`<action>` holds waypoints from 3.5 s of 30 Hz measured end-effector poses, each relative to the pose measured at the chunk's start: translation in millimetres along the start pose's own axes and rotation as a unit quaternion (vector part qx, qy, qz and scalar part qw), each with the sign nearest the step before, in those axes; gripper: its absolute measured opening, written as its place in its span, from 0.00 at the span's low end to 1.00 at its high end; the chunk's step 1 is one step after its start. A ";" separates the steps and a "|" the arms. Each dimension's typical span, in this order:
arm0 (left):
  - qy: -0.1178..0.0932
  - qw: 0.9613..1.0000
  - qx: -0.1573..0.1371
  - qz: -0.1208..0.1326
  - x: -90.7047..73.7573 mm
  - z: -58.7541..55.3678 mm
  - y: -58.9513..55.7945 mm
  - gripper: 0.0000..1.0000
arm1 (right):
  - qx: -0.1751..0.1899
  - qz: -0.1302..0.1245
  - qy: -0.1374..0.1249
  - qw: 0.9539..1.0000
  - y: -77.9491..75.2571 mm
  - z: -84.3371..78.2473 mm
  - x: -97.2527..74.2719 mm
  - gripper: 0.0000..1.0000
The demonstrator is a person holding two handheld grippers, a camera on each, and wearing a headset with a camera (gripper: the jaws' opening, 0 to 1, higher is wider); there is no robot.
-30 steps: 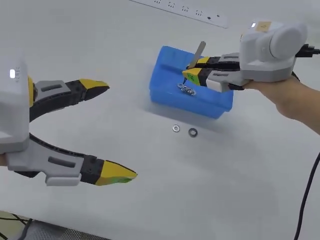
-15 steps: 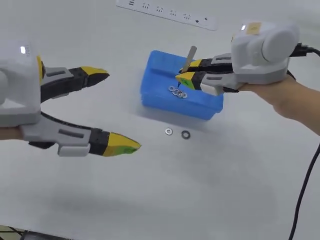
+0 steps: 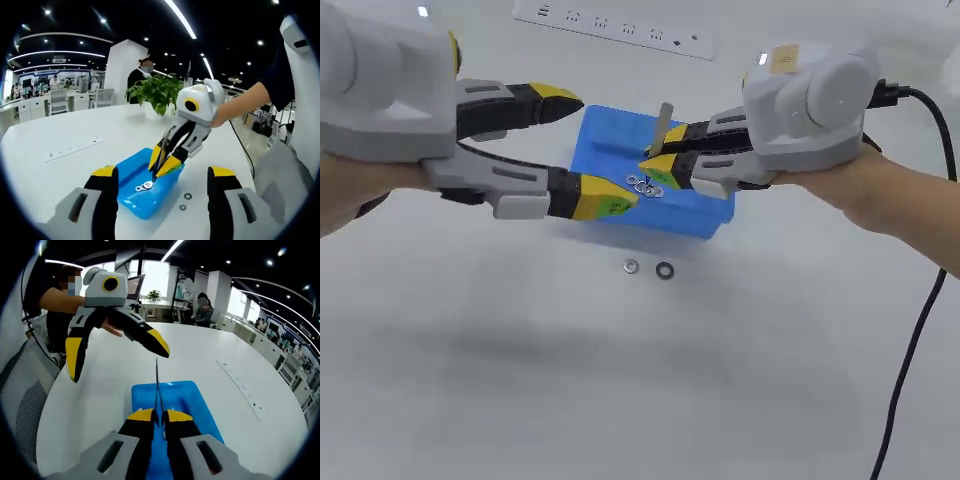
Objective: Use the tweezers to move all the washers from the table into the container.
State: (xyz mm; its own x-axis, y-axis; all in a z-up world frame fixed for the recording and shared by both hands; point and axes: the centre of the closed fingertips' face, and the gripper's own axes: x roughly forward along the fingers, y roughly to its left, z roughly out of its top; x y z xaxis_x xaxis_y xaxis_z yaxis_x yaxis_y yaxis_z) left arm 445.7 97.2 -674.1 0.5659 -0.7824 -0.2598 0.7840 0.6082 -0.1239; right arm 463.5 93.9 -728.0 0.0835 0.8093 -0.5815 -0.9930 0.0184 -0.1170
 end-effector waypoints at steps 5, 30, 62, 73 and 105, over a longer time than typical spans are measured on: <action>0.002 1.000 0.010 -0.027 14.6 8.8 -0.3 0.61 | -0.006 0.002 -0.001 1.000 0.8 1.9 -0.8 0.09; -0.004 0.993 0.048 -0.108 26.3 21.5 -16.6 0.18 | -0.027 0.015 0.006 1.000 3.5 1.7 -2.6 0.09; -0.026 0.986 0.158 -0.042 16.2 52.0 8.7 0.05 | -0.049 -0.045 0.009 0.998 -9.6 11.2 -21.8 0.28; -0.033 0.988 0.153 -0.006 0.2 49.0 19.8 0.05 | 0.049 -0.107 -0.036 0.992 -10.9 -7.8 -61.7 0.45; -0.049 0.994 0.099 0.000 -14.4 18.4 -56.1 0.05 | 0.110 -0.115 -0.052 0.986 65.2 -48.4 -106.0 0.93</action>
State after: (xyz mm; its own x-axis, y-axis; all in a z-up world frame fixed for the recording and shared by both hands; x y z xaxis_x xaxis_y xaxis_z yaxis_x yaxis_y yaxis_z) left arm 398.3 71.9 -645.8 0.5800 -0.7978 -0.1645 0.8137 0.5771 0.0698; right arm 394.0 -19.1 -713.0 0.3117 0.8245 -0.4722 -0.9437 0.3267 -0.0524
